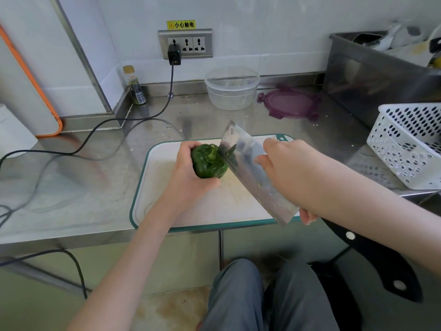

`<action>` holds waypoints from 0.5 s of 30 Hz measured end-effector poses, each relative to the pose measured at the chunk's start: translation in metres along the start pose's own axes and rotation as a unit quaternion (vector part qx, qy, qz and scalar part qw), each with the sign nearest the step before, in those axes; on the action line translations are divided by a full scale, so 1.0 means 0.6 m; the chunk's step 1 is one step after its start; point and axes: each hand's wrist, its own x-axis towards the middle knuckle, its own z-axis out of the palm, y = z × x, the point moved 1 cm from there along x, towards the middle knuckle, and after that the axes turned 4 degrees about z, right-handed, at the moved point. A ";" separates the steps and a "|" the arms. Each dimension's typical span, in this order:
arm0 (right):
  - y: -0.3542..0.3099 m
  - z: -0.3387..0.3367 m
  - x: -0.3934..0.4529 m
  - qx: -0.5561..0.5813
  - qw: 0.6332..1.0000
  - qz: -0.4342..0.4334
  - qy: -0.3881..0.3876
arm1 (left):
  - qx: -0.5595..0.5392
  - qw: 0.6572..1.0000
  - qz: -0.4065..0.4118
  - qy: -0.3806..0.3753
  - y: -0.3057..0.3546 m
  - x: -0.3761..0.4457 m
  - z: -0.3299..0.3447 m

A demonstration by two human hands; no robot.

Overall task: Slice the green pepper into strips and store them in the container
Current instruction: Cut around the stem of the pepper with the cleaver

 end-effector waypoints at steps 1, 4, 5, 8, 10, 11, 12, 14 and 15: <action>0.002 -0.004 -0.002 -0.008 1.000 0.010 -0.013 | -0.004 1.000 0.003 -0.003 -0.001 0.001 0.000; 0.001 -0.015 0.000 0.002 0.999 0.027 -0.023 | -0.009 1.000 0.013 -0.012 0.000 0.001 -0.003; -0.003 -0.017 0.002 -0.001 1.000 0.020 -0.022 | -0.009 1.000 0.014 -0.014 0.000 0.000 -0.003; -0.006 -0.018 0.005 -0.007 1.000 -0.005 -0.017 | -0.007 1.000 0.016 -0.016 -0.004 0.000 -0.004; 0.001 -0.021 0.006 -0.011 1.000 -0.005 -0.002 | -0.005 1.000 0.014 -0.013 -0.005 0.000 -0.005; 0.005 -0.025 0.006 -0.004 1.000 0.003 0.004 | -0.006 1.000 0.012 -0.013 -0.005 -0.001 -0.004; 0.007 -0.026 0.007 0.000 1.000 0.010 0.005 | -0.008 1.000 0.010 -0.014 -0.004 -0.001 -0.004; 0.007 -0.023 0.006 0.001 1.000 0.002 0.003 | -0.012 1.000 0.012 -0.015 -0.001 -0.002 -0.003; 0.005 -0.019 0.008 0.002 1.000 -0.009 0.006 | -0.012 1.000 0.014 -0.014 -0.001 -0.003 -0.003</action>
